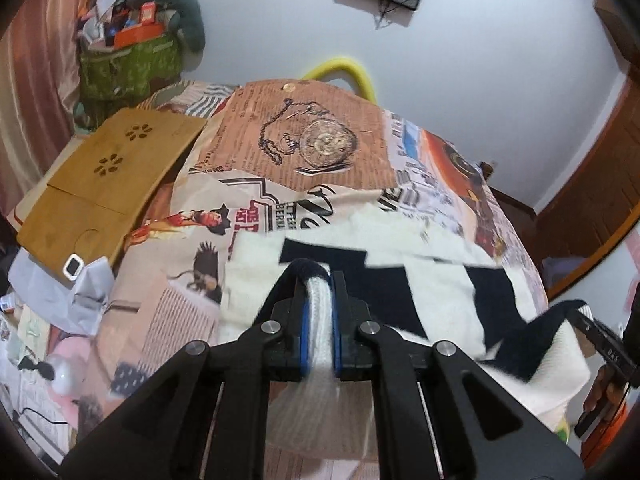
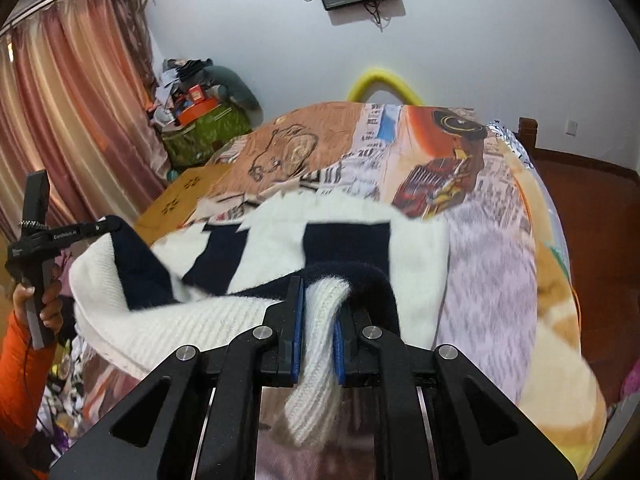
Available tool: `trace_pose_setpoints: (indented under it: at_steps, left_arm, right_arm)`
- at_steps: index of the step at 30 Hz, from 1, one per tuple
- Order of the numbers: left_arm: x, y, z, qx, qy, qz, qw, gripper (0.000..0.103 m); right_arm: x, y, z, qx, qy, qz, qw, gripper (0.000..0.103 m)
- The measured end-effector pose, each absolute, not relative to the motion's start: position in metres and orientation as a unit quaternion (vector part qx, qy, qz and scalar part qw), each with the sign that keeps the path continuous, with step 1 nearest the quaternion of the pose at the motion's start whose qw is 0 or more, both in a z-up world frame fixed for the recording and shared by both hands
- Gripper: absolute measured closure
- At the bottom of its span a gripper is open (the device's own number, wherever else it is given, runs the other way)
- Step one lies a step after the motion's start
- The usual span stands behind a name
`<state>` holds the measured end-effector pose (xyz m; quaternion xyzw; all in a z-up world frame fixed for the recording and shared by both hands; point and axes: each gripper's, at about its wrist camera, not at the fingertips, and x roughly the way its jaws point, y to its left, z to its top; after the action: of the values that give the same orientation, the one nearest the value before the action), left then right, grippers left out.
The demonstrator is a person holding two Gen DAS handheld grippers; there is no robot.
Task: Fold small clothes
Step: 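Fold the held hem over the body with both grippers and release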
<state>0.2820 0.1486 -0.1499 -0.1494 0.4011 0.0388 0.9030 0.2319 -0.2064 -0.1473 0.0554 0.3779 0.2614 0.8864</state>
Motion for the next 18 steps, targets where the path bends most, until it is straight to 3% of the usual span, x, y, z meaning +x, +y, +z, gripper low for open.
trace_pose_setpoints:
  at_steps: [9,18]
  left_arm:
    - [0.363,0.173,-0.218,-0.141,0.450,0.098,0.876,0.095]
    - [0.388,0.170,-0.265,-0.111,0.486,0.094,0.862,0.092]
  right_arm:
    - [0.310,-0.215,-0.186,0.084,0.423,0.228,0.873,0.092]
    - [0.336,-0.221,-0.211,0.104,0.453,0.229,0.855,0.090]
